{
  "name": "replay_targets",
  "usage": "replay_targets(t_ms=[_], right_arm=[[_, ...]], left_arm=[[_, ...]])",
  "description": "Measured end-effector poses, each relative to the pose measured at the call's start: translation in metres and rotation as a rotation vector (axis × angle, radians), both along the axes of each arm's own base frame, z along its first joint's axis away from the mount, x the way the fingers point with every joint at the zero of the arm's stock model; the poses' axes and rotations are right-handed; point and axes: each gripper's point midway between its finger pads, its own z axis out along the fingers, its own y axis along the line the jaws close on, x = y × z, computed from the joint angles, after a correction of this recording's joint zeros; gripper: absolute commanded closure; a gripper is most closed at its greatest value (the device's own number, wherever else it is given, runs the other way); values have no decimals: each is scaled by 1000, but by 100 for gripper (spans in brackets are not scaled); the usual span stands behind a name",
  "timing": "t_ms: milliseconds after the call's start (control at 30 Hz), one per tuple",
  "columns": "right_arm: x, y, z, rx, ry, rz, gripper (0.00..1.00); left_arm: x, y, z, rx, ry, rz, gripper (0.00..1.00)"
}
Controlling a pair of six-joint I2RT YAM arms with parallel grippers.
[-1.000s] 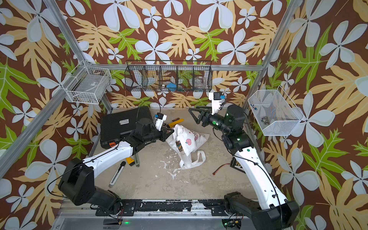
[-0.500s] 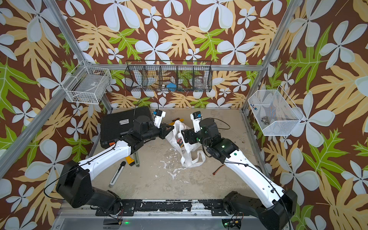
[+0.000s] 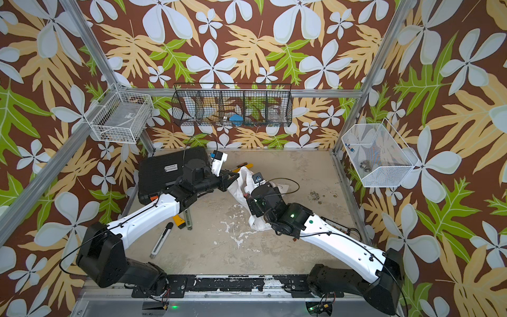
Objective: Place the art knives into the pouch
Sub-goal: Adjust the pouch at the center of the board.
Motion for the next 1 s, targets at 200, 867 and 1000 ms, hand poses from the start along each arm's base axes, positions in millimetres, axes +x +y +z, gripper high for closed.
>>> replay_targets(t_ms=[200, 867, 1000], right_arm=[[-4, -1, -10, -36, 0, -19, 18], [54, 8, -15, -162, -95, -148, 29], [73, -17, -1, -181, -133, -233, 45]], left_arm=[[0, 0, 0, -2, 1, -5, 100], [-9, 3, 2, -9, -2, -19, 100], [-11, 6, 3, -9, -6, -11, 100]])
